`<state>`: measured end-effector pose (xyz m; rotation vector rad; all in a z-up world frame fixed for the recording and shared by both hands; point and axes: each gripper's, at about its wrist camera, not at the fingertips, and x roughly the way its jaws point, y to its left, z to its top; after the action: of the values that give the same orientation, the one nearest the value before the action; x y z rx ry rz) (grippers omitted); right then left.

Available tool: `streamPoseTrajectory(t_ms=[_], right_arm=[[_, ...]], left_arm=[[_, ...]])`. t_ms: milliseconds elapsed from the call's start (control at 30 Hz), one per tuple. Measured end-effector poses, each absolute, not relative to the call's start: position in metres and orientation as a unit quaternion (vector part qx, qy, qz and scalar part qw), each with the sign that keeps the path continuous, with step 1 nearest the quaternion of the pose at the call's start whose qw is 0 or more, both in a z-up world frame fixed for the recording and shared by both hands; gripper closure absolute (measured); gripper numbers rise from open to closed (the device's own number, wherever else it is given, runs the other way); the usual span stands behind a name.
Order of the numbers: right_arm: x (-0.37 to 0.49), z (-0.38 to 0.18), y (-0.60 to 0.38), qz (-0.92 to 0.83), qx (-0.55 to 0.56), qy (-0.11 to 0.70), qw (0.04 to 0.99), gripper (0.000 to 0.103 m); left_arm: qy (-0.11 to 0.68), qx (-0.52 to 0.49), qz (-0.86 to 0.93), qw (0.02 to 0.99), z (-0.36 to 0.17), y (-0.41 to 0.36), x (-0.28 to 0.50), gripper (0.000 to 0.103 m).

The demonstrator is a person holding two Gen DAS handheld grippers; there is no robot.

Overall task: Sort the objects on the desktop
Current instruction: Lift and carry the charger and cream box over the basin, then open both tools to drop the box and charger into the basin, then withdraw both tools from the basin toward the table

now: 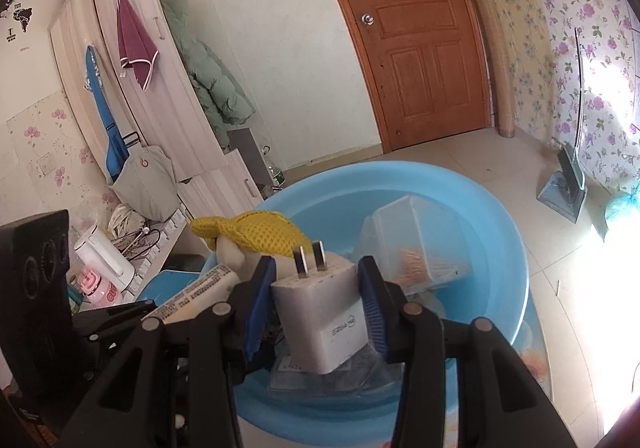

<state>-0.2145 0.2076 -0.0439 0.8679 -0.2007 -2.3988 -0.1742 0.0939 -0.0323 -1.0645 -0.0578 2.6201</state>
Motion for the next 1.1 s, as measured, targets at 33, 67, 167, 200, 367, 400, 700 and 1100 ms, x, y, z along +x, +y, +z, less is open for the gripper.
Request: streamPoseTrajectory(t_ms=[33,67,167,200,367,400,700,1100], right_arm=[[-0.216,-0.048,0.205,-0.894,0.335,-0.071,0.288,0.061],[-0.217,-0.052,0.203,-0.891,0.343,-0.067,0.29,0.061],[-0.214,-0.059,0.201,-0.882,0.356,-0.073,0.299,0.06],[-0.211,-0.058,0.202,-0.883,0.355,-0.072,0.297,0.06],[-0.201,-0.051,0.205,-0.889,0.357,-0.07,0.279,0.055],[-0.199,-0.049,0.207,-0.89,0.356,-0.071,0.276,0.053],[-0.17,-0.032,0.211,-0.899,0.364,-0.06,0.237,0.041],[-0.11,-0.013,0.193,-0.915,0.337,0.011,0.222,0.027]], left_arm=[[-0.02,-0.369,0.916,0.156,-0.031,0.093,-0.171,0.036],[-0.022,-0.369,0.916,0.156,-0.029,0.091,-0.169,0.036],[-0.016,-0.363,0.919,0.155,-0.025,0.091,-0.159,0.031],[-0.02,-0.363,0.919,0.152,-0.024,0.089,-0.156,0.026],[-0.042,-0.368,0.918,0.141,-0.022,0.076,-0.143,0.019],[-0.043,-0.372,0.917,0.135,-0.023,0.074,-0.141,0.015],[-0.026,-0.389,0.919,0.066,-0.022,0.052,-0.106,0.009],[-0.003,-0.365,0.931,0.026,-0.002,0.033,-0.055,0.004]])
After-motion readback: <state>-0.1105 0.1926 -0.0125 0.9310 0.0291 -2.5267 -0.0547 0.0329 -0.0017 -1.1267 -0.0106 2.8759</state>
